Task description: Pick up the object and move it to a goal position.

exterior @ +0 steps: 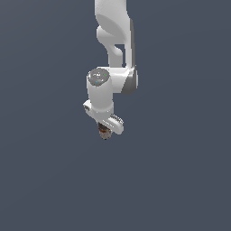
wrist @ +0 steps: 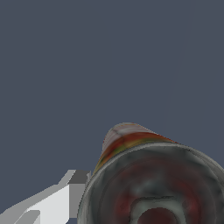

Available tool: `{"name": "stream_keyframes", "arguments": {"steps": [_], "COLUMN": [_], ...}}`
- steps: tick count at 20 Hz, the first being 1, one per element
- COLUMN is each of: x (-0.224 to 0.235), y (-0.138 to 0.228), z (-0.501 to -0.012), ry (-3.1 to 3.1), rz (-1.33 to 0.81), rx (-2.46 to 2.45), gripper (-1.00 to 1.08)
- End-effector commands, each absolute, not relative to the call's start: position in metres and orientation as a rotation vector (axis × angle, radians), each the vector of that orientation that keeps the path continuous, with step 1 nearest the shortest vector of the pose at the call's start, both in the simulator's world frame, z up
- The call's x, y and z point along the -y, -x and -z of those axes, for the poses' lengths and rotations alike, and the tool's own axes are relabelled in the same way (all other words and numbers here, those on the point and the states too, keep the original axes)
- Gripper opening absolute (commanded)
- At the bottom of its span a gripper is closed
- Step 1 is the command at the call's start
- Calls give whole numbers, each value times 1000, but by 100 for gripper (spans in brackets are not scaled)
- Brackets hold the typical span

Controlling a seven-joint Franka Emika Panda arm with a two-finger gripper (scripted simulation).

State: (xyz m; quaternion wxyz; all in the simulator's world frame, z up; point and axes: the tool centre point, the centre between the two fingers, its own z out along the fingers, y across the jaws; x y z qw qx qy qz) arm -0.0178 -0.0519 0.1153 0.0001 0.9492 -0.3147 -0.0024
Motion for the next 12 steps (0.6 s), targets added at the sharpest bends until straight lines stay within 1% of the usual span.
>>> {"name": "stream_keyframes", "arguments": {"steps": [1, 12], "x": [50, 38], "y": [23, 65], "z": [-133, -228], "ry": [-2983, -2982], "rz": [0, 0], "rx": [989, 990], "gripper": [-100, -100]}}
